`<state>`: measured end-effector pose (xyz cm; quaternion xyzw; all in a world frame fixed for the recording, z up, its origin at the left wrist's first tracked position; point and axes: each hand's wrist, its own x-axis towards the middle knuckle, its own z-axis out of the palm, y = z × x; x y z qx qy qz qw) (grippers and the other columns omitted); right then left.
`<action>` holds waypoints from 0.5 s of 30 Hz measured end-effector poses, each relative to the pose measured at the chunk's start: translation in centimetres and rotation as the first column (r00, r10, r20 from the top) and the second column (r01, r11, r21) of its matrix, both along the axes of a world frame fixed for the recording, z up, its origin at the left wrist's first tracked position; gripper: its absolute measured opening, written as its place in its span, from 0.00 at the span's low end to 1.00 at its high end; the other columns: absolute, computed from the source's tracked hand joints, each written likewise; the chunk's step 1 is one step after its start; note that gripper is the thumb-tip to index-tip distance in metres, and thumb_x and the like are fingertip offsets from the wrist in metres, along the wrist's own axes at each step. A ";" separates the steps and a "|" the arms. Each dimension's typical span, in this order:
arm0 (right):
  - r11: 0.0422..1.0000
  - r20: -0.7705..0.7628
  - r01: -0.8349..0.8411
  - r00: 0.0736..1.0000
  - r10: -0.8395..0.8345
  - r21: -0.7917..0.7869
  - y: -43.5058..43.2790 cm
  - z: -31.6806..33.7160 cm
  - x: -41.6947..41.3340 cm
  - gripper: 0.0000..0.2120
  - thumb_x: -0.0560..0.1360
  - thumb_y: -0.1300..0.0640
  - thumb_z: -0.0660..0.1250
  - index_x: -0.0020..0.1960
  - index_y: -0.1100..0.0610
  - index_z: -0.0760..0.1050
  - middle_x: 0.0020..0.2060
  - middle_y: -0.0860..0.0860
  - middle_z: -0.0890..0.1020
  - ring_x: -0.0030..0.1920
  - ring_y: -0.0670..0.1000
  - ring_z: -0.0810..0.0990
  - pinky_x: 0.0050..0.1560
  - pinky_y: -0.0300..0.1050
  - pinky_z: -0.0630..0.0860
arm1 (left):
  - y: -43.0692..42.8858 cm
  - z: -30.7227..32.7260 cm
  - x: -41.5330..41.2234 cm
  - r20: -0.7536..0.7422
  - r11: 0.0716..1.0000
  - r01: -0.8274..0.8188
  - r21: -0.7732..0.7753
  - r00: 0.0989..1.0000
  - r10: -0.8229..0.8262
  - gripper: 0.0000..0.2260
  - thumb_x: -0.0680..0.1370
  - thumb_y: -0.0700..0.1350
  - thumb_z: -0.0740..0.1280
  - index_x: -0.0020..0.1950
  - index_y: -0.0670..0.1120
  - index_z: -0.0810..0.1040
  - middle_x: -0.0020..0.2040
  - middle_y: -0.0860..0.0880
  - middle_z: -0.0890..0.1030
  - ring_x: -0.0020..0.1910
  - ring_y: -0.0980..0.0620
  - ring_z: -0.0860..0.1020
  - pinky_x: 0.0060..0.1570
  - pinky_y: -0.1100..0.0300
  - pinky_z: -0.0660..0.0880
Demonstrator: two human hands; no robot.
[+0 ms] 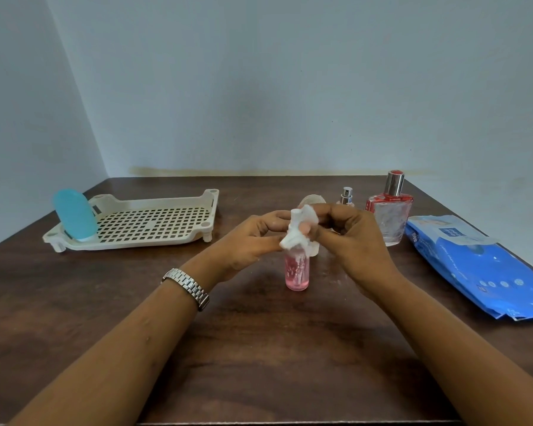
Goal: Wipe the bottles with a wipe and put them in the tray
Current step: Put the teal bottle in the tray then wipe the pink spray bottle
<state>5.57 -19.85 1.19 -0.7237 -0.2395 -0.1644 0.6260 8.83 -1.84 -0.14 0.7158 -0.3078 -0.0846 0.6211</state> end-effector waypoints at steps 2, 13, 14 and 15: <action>0.998 -0.034 -0.032 0.999 0.030 -0.059 0.1 -0.1 0.0 0.15 0.68 0.62 0.72 0.54 0.53 0.78 0.46 0.42 0.82 0.46 0.39 0.81 0.43 0.30 0.75 | 0.2 -0.1 0.1 0.003 0.999 -0.034 0.025 0.999 0.034 0.12 0.74 0.44 0.68 0.55 0.43 0.82 0.65 0.48 0.76 0.63 0.50 0.76 0.62 0.54 0.74; 0.993 0.019 0.052 0.999 -0.050 -0.104 -0.5 -0.6 0.8 0.06 0.69 0.65 0.72 0.42 0.55 0.81 0.39 0.53 0.84 0.41 0.51 0.81 0.45 0.43 0.79 | 0.2 -0.6 0.8 -0.059 0.999 -0.028 -0.022 0.998 0.027 0.16 0.77 0.42 0.67 0.62 0.36 0.77 0.67 0.46 0.75 0.64 0.45 0.75 0.61 0.54 0.74; 0.990 0.022 0.071 0.997 -0.069 -0.120 -0.6 -0.6 0.9 0.07 0.70 0.64 0.72 0.43 0.53 0.80 0.40 0.52 0.84 0.42 0.50 0.82 0.46 0.42 0.80 | 0.2 -0.6 0.7 -0.066 0.999 -0.036 -0.022 0.997 0.034 0.16 0.77 0.44 0.67 0.63 0.38 0.78 0.66 0.45 0.76 0.64 0.44 0.75 0.62 0.51 0.74; 0.987 0.023 0.097 0.995 -0.095 -0.125 -0.6 -0.6 1.0 0.09 0.70 0.63 0.71 0.45 0.50 0.79 0.40 0.49 0.84 0.42 0.47 0.82 0.46 0.40 0.80 | 0.2 -0.7 0.6 -0.072 0.999 -0.044 -0.021 0.996 0.042 0.16 0.77 0.45 0.67 0.63 0.41 0.78 0.65 0.45 0.77 0.64 0.44 0.76 0.63 0.49 0.73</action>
